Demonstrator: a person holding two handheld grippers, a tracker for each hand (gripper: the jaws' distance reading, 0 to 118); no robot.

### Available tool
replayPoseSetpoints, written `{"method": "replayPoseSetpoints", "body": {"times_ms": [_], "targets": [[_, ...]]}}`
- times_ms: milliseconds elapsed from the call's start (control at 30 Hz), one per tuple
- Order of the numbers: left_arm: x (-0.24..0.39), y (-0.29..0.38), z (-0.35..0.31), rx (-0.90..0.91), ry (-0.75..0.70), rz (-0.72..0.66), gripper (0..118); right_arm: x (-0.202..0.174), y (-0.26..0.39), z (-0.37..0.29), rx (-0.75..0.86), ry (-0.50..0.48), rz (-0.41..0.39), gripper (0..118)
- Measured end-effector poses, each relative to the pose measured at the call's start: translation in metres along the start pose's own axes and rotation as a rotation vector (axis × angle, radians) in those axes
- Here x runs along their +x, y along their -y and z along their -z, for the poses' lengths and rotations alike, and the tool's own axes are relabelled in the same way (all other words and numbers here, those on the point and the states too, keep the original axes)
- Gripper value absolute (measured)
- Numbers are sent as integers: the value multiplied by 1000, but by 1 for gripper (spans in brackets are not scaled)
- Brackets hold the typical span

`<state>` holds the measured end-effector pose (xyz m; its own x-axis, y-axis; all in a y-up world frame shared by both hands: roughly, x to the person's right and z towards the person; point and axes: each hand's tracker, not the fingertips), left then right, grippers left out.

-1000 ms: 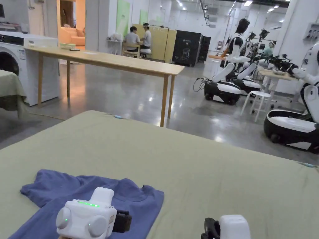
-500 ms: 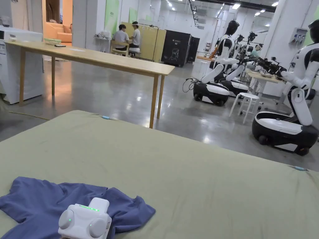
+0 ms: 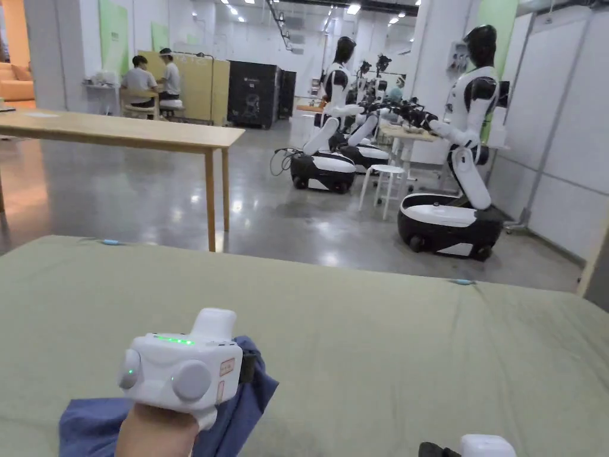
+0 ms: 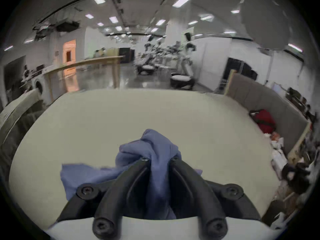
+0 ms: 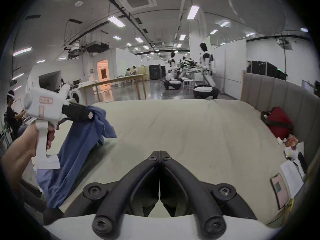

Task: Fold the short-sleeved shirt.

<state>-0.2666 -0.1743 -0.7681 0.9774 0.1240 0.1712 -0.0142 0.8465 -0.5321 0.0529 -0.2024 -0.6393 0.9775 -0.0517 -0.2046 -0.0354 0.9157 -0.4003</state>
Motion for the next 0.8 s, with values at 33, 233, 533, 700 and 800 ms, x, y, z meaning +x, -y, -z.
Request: {"method": "replayPoseSetpoints", "body": {"times_ms": [33, 233, 533, 700, 800], "targets": [[29, -11, 6, 21, 49, 16, 11, 13, 0, -7, 7, 23, 9, 1], [187, -14, 50, -27, 279, 130, 11, 86, 4, -36, 31, 147, 29, 1], [296, 95, 162, -299, 239, 227, 11, 159, 24, -52, 6, 241, 78, 1], [282, 92, 122, -221, 248, 228, 104, 167, 24, -56, 11, 239, 71, 1], [251, 65, 51, -32, 233, 210, 116, 157, 18, -61, 37, 207, 68, 1]]}}
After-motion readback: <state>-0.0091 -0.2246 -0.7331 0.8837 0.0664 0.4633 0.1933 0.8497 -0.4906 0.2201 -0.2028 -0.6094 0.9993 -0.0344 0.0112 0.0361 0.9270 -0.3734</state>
